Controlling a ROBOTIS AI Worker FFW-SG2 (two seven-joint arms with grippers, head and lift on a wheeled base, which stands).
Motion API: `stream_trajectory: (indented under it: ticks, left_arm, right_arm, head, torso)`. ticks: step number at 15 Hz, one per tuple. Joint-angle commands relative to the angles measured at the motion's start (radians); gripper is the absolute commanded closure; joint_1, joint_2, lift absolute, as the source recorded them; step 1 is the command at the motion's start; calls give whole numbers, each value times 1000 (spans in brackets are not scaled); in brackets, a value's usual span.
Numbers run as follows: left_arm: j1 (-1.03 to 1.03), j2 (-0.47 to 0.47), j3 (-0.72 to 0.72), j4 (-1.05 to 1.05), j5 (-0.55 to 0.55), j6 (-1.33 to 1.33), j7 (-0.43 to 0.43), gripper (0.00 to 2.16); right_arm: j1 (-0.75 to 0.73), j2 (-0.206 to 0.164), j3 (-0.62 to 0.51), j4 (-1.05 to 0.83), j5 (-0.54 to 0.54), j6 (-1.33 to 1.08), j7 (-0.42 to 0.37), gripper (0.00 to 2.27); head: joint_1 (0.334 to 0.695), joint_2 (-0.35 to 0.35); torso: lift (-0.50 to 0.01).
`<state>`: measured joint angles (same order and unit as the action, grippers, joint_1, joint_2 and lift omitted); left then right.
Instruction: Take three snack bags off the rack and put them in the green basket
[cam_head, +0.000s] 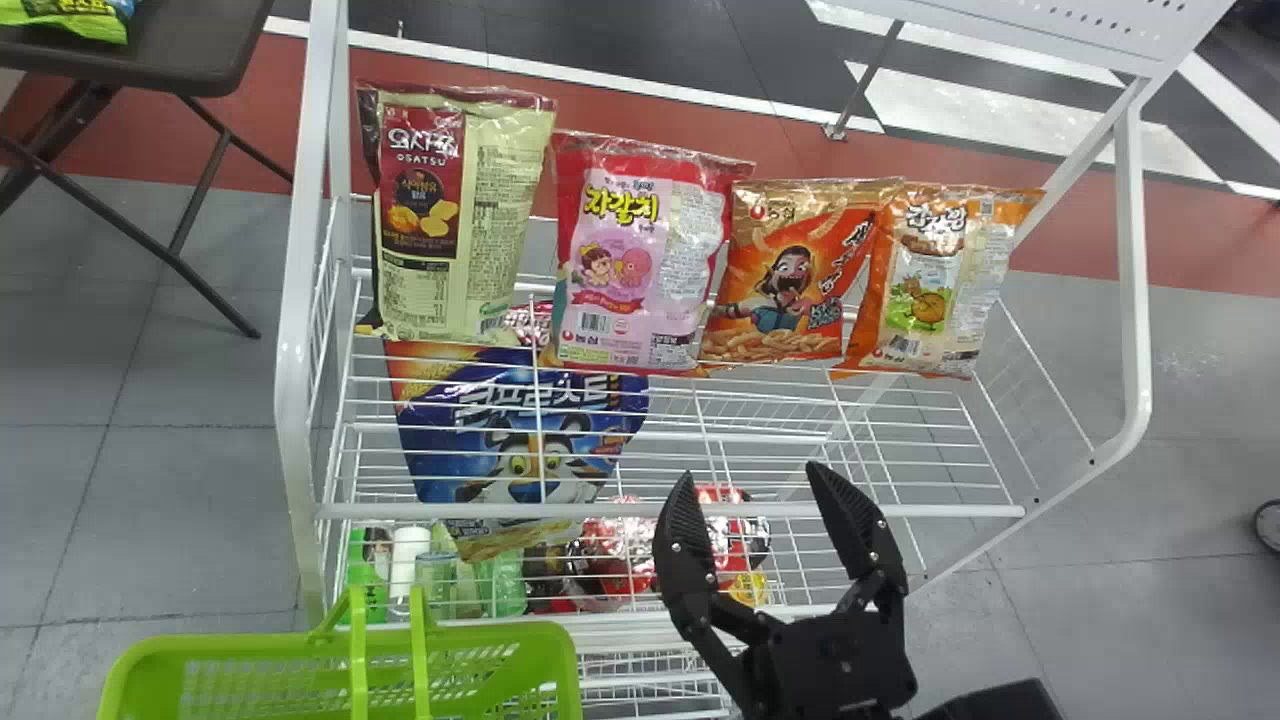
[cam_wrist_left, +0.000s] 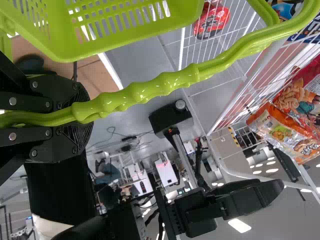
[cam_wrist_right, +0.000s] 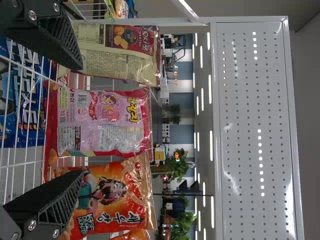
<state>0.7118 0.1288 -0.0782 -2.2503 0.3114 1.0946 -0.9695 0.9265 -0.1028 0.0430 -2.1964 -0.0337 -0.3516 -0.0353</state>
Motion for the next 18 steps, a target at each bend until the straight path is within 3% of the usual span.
stream_trajectory:
  ticks: [1, 9, 18]
  left_arm:
    - [0, 0, -2, 0, -1, 0, 0, 1970]
    - [-2, 2, -41, 0, -35, 0, 3, 1970]
    - [-32, 12, -69, 26, -43, 3, 14, 1970]
  right_arm:
    - [0, 0, 0, 1, 0, 1, 0, 63]
    - [-123, 6, 3, 21, 0, 102, 2, 63]
    - [-525, 6, -9, 237, -80, 348, 41, 80]
  head:
    - [695, -350]
    - [695, -350]
    - [695, -350]
  torso:
    - [-26]
    - [-26]
    - [-26]
